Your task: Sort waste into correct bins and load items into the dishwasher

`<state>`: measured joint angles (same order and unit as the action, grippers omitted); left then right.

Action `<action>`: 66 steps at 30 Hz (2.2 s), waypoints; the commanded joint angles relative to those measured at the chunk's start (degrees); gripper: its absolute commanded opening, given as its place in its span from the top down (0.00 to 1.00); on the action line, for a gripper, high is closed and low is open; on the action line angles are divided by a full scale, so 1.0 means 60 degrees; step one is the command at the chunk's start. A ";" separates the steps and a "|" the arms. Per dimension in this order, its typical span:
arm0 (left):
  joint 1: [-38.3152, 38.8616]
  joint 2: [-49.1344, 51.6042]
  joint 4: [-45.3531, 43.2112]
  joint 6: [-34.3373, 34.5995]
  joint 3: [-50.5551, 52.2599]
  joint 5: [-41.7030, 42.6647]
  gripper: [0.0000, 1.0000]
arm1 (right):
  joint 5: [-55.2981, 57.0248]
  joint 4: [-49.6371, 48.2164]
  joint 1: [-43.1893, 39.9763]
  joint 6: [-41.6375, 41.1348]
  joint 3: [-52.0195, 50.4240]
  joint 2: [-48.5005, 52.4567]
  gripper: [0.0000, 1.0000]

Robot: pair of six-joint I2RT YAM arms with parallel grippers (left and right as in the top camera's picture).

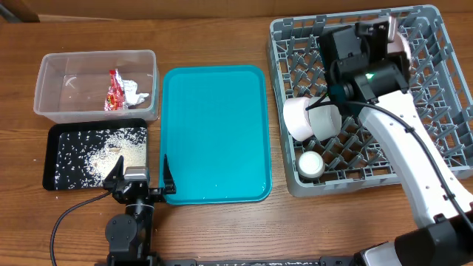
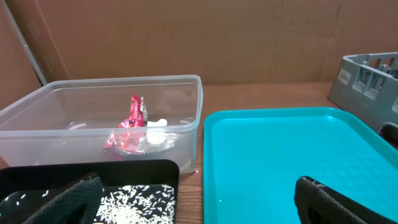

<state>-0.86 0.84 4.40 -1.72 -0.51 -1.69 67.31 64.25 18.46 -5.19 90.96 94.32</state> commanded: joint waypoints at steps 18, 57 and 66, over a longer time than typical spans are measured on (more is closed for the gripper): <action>-0.0040 -0.0098 -0.0029 -0.0149 0.0040 -0.0025 0.00 | -0.1672 -0.4131 -0.0412 0.4921 -0.1847 -0.0004 0.96; -0.0040 -0.0098 -0.0029 -0.0149 0.0040 -0.0025 0.00 | -0.8881 -0.1982 0.3789 -0.1647 -0.0386 -0.3803 0.00; -0.0040 -0.0098 -0.0029 -0.0149 0.0040 -0.0025 0.00 | -0.7366 -0.1402 0.2947 -0.1621 -0.0586 -0.6280 0.00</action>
<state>-0.86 0.84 4.43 -1.72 -0.51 -1.69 18.15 56.18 38.46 -14.74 87.64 61.98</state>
